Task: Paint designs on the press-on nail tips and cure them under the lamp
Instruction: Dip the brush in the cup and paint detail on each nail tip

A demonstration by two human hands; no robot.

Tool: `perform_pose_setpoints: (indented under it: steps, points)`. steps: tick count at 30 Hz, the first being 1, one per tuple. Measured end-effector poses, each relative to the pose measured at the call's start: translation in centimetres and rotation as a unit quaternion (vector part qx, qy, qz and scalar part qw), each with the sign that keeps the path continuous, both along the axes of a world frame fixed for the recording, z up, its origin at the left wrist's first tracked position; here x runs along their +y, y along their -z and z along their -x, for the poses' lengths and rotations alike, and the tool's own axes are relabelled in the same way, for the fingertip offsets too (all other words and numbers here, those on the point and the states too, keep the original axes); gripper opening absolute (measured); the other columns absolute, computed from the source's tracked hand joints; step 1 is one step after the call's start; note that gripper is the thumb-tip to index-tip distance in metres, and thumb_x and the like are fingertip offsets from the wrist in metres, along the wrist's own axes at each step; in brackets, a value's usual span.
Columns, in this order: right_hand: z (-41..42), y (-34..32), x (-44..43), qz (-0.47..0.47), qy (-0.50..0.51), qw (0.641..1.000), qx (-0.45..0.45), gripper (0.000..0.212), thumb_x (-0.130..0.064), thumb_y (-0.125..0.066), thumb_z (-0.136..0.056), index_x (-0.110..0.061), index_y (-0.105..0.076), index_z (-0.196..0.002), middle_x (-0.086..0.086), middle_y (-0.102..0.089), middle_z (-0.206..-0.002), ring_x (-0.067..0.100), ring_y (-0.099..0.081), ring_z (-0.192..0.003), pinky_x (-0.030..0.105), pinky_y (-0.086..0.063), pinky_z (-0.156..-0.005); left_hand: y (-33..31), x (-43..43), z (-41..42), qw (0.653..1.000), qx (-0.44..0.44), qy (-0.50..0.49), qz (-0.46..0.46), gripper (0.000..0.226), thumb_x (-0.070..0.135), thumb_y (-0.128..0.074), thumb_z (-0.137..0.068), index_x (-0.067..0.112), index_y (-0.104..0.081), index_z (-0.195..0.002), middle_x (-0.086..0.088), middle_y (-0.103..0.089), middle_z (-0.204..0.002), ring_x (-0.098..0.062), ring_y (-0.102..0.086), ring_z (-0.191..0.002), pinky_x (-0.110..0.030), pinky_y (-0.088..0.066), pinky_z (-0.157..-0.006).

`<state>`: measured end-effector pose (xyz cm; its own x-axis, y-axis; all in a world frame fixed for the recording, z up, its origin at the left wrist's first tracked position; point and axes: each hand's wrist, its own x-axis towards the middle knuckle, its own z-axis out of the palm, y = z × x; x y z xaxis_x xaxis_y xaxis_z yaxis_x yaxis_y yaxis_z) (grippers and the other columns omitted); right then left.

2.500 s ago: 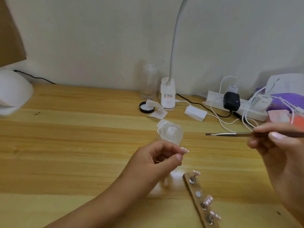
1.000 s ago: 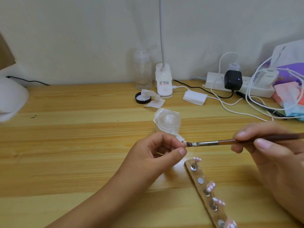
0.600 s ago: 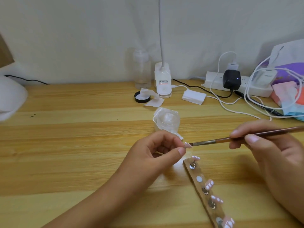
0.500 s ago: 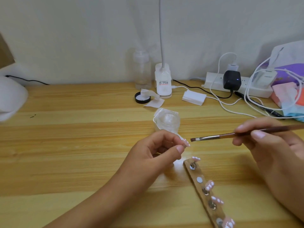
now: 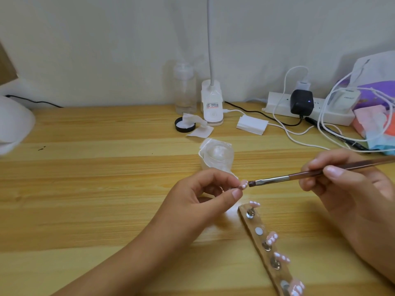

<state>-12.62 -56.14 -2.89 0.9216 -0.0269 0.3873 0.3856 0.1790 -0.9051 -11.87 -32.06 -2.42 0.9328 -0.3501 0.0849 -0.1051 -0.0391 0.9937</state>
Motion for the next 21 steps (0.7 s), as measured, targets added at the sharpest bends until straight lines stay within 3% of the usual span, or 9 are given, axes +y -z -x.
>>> perform_pose_setpoints:
  steps: [4, 13, 17, 21]
  points:
    - [0.17, -0.03, 0.14, 0.003, -0.002, 1.000, 0.003, 0.015, -0.024, -0.059, -0.079, -0.020, -0.073, -0.083, 0.001, -0.066, -0.078, 0.012, -0.064, -0.071, 0.019, -0.054, -0.070, -0.23, 0.04, 0.12, 1.000, 0.001, -0.003, 0.012, 0.008, 0.026, -0.071, -0.076, 0.033, -0.070, -0.080, 0.013, -0.066, -0.083, -0.003, -0.056, -0.076, -0.014, -0.045, -0.066]
    - [0.51, -0.30, 0.52, 0.050, 0.007, 0.999, 0.017, 0.015, -0.029, -0.061, -0.077, -0.022, -0.073, -0.083, -0.001, -0.067, -0.079, 0.013, -0.066, -0.072, 0.018, -0.054, -0.072, -0.43, -0.06, 0.21, 1.000, -0.006, 0.005, 0.005, 0.012, 0.022, -0.070, -0.076, 0.033, -0.068, -0.073, 0.015, -0.064, -0.074, -0.002, -0.056, -0.072, -0.012, -0.044, -0.063]
    - [0.47, -0.35, 0.55, 0.069, 0.040, 0.996, 0.027, 0.016, -0.032, -0.063, -0.075, -0.022, -0.073, -0.082, -0.002, -0.068, -0.080, 0.012, -0.066, -0.071, 0.017, -0.054, -0.073, -0.42, -0.10, 0.25, 1.000, -0.011, 0.007, -0.003, 0.009, 0.022, -0.070, -0.075, 0.030, -0.068, -0.074, 0.002, -0.066, -0.080, -0.004, -0.056, -0.074, -0.013, -0.046, -0.065]
    - [0.30, -0.41, 0.47, 0.050, 0.061, 0.996, 0.029, 0.015, -0.033, -0.064, -0.074, -0.023, -0.073, -0.079, -0.002, -0.068, -0.078, 0.011, -0.065, -0.068, 0.017, -0.053, -0.070, -0.39, -0.13, 0.31, 1.000, -0.017, 0.002, 0.001, 0.009, 0.019, -0.070, -0.077, 0.028, -0.068, -0.076, 0.011, -0.065, -0.079, -0.004, -0.055, -0.073, -0.011, -0.045, -0.064]
